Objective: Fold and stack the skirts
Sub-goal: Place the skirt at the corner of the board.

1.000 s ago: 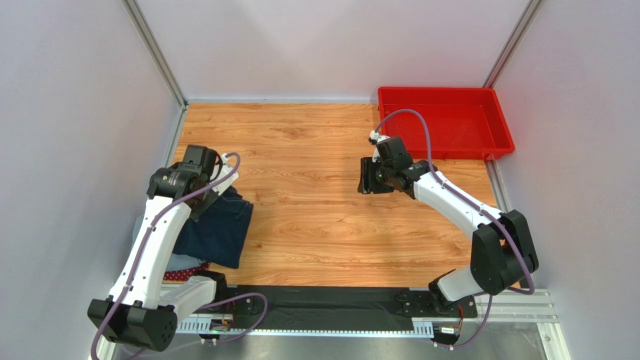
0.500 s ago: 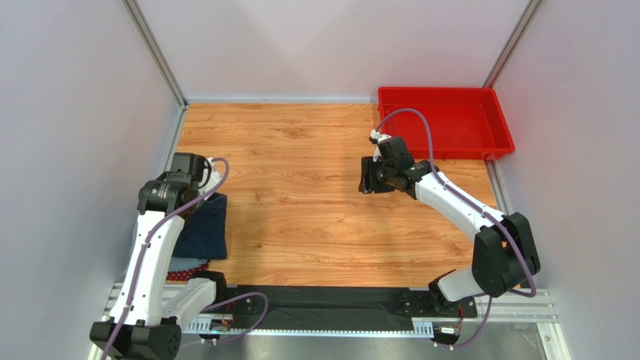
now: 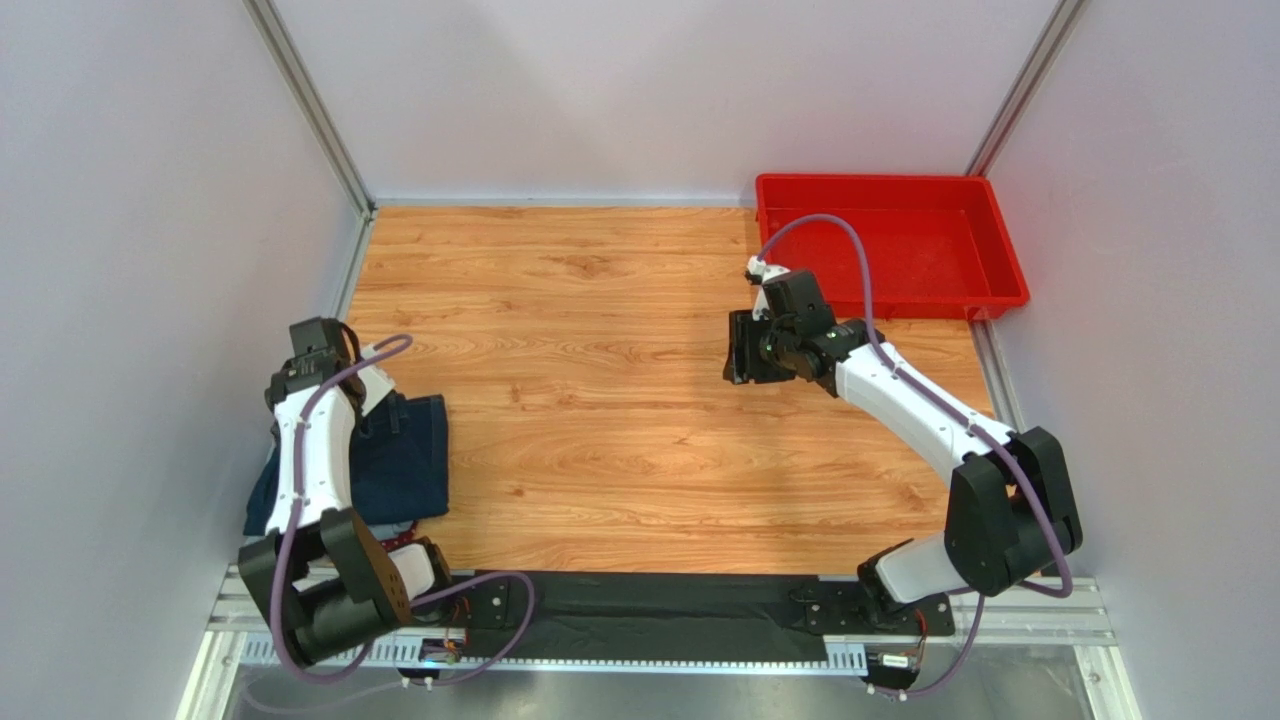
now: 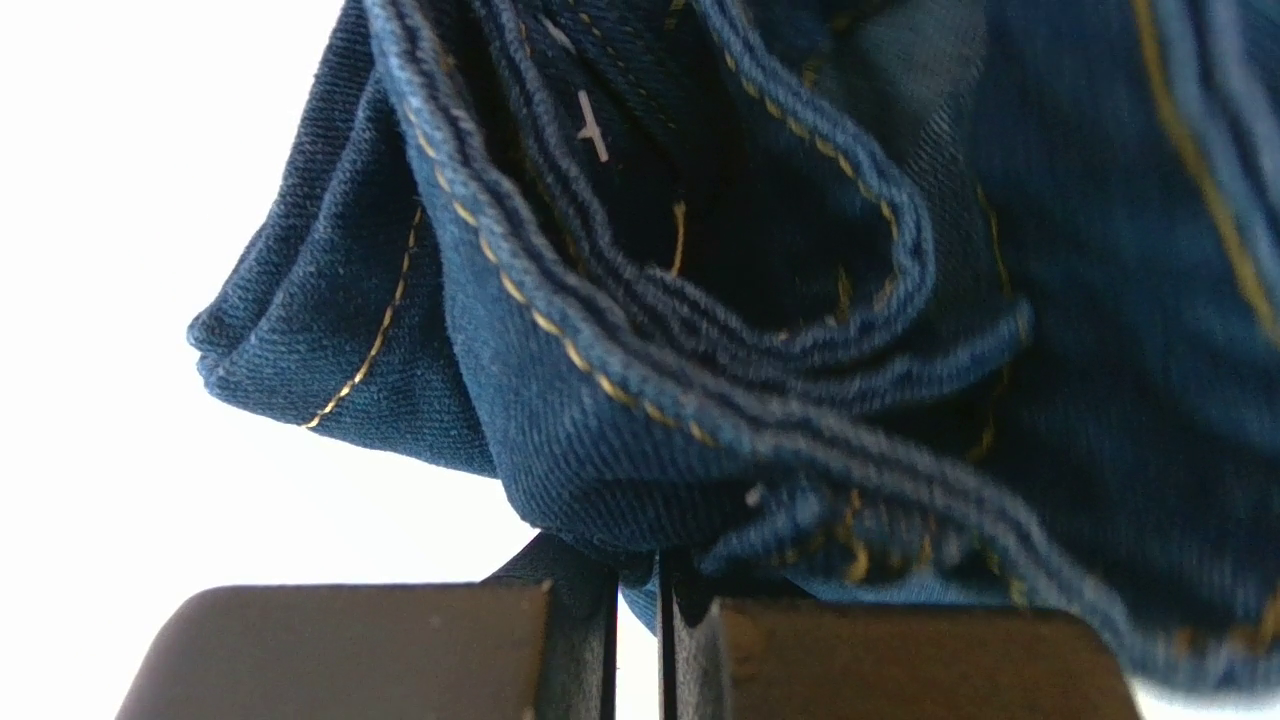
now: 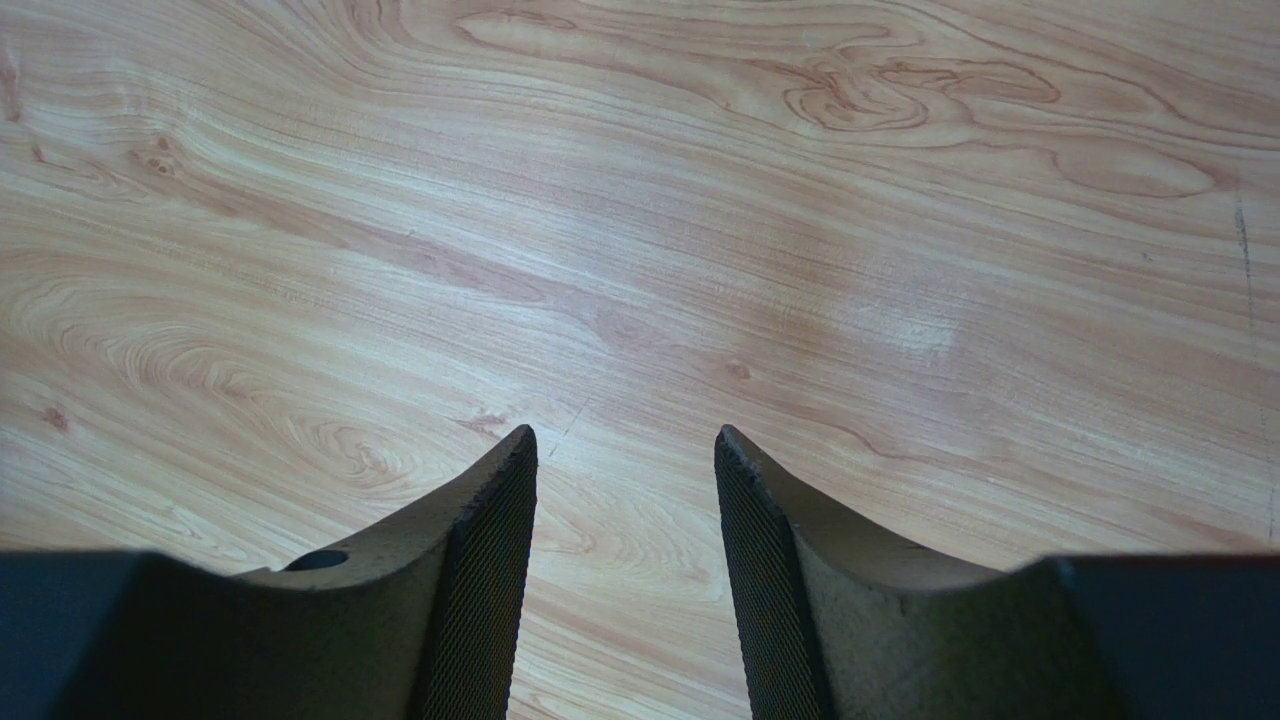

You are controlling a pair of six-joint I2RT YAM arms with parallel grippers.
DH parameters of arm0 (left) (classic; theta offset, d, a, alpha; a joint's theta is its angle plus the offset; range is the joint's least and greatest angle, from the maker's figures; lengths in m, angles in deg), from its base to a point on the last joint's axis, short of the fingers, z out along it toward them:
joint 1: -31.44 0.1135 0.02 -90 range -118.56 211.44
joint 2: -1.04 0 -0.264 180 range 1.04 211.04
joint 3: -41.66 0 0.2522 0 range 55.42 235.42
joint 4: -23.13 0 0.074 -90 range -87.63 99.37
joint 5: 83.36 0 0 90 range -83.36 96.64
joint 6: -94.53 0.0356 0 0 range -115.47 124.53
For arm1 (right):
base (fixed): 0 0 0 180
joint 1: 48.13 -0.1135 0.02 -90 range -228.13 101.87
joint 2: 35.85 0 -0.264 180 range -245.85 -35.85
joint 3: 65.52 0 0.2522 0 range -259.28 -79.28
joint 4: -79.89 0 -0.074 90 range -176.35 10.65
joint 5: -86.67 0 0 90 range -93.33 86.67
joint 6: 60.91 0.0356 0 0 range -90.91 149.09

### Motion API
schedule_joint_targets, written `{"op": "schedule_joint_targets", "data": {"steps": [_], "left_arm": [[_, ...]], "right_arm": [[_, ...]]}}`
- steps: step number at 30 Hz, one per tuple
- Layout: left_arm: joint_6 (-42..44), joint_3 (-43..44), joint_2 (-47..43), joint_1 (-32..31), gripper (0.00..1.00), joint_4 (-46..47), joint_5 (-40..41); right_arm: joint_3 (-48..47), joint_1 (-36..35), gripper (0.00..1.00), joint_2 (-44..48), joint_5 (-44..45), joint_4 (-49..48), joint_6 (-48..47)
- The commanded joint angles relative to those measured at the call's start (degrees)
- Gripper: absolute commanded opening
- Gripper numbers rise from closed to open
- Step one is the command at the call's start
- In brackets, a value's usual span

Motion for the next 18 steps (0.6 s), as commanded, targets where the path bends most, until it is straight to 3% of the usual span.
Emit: {"op": "schedule_joint_targets", "data": {"steps": [1, 8, 9, 10, 12, 18], "left_arm": [[6.4, -0.4, 3.1, 5.1, 0.00, 12.5, 2.0], [8.0, -0.8, 7.4, 8.7, 0.00, 18.8, 0.9], [7.6, -0.6, 7.5, 8.7, 0.22, 19.3, 0.9], [7.0, -0.4, 7.6, 8.7, 0.35, 20.3, 1.1], [6.4, 0.4, 7.5, 8.8, 0.52, 21.6, 1.8], [2.7, 6.5, 6.2, 8.4, 0.54, 24.7, 4.8]], "right_arm": [[-2.5, 0.4, 0.49, 1.6, -0.2, -0.6, -1.2], [-2.9, 0.8, 0.49, 0.5, -0.7, -0.5, -1.2], [-3.0, 0.7, 0.49, 0.3, -1.1, -0.5, -1.1], [-3.0, 0.7, 0.49, 0.2, -1.3, -0.5, -1.2], [-3.1, 0.7, 0.49, 0.2, -1.6, -0.5, -1.1], [-2.8, 0.7, 0.49, 0.4, -1.8, -0.3, -1.5]]}}
